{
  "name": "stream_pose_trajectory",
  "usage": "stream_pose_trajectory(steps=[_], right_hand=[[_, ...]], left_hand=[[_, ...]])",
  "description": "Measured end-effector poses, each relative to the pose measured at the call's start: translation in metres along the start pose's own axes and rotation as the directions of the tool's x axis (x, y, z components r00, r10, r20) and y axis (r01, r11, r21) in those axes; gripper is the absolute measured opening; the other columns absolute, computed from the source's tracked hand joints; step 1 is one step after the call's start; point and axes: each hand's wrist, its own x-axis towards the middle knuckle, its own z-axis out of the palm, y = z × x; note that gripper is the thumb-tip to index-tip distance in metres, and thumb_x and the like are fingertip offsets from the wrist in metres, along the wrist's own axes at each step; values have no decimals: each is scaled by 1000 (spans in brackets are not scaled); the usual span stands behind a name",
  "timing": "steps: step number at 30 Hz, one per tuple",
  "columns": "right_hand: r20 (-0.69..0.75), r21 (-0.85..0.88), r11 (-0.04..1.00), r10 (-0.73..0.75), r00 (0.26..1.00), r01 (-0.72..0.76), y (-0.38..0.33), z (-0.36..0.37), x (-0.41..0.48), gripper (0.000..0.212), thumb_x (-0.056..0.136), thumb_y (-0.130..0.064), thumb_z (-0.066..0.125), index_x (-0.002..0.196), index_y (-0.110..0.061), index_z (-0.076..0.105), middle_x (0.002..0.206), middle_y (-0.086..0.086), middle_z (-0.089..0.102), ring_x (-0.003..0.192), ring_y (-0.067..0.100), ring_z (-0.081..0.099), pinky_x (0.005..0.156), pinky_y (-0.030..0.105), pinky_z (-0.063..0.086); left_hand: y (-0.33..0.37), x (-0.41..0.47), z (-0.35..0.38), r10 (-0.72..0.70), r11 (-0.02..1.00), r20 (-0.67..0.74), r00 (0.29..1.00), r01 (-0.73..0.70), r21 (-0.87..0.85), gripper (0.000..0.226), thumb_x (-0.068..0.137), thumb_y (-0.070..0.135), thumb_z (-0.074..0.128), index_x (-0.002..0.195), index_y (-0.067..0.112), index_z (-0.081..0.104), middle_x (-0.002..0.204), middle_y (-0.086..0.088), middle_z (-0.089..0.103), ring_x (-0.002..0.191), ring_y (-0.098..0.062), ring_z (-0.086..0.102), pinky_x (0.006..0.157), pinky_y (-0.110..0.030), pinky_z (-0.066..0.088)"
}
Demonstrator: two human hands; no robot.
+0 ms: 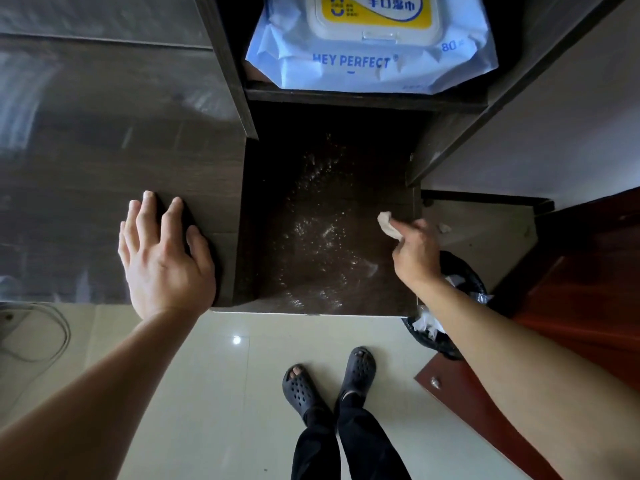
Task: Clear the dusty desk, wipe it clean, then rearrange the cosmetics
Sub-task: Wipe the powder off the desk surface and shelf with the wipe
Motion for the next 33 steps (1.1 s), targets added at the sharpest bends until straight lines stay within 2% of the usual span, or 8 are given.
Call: stream_pose_trajectory(steps=[5,9,15,18,24,27,30,33], right_hand=[[213,-39,944,-313,926,328,-17,28,-77,60,75,15,50,121,-21,62,92,8,52,82,28,48,63,35,46],[474,163,913,-404,782,373,-6,13,-132,51,84,9,46,121,-21,63,92,0,47,88,14,46,69,30,46],[15,70,992,-110,994,108,-27,3,12,48,79,12,50,114,-15,68,93,15,53,82,32,56,70,30,44],[19,9,997,77,997,-78,-35,12,60,53,80,10,50,122,-20,63,109,17,51,100,36,52,87,34,45],[314,37,875,-469,826,483,-30,25,-49,60,70,19,59,114,-21,68,87,7,56,78,29,51,61,36,49],[442,196,897,-441,781,395,-24,7,-62,47,78,15,55,108,-16,71,87,-1,52,78,21,55,68,24,46],[184,203,947,-286,940,248,-46,-5,7,42,81,12,53,111,-13,69,90,9,55,76,27,58,69,25,43],[13,89,984,-158,987,157,-64,2,109,42,85,4,49,119,-14,64,112,17,61,100,31,59,89,27,44]], left_hand=[[0,0,1,2,1000,3,1000,-2,8,42,93,24,41,131,7,51,148,-19,37,139,-35,27,114,-49,20],[0,-1,-1,-9,1000,9,1000,9,7,43,93,25,40,131,8,51,148,-19,36,140,-35,26,114,-49,19],[0,1,0,-4,1000,13,1000,4,12,43,94,25,39,132,7,50,148,-19,36,140,-35,26,115,-49,19],[0,0,0,-3,1000,14,1000,3,14,43,94,25,40,132,8,51,148,-19,36,139,-35,27,114,-49,20],[1,0,-1,-15,1000,17,1000,15,22,44,94,26,38,132,9,51,148,-19,36,140,-35,27,116,-47,19],[2,-1,-3,-22,1000,28,999,21,22,44,94,26,38,133,9,51,149,-19,35,140,-35,25,117,-46,17],[2,2,-3,-30,999,34,999,29,28,44,94,26,38,132,9,51,149,-18,35,140,-35,25,117,-45,17],[1,1,-2,-31,999,32,999,30,37,45,94,27,38,132,9,52,149,-18,36,140,-34,25,117,-45,17]])
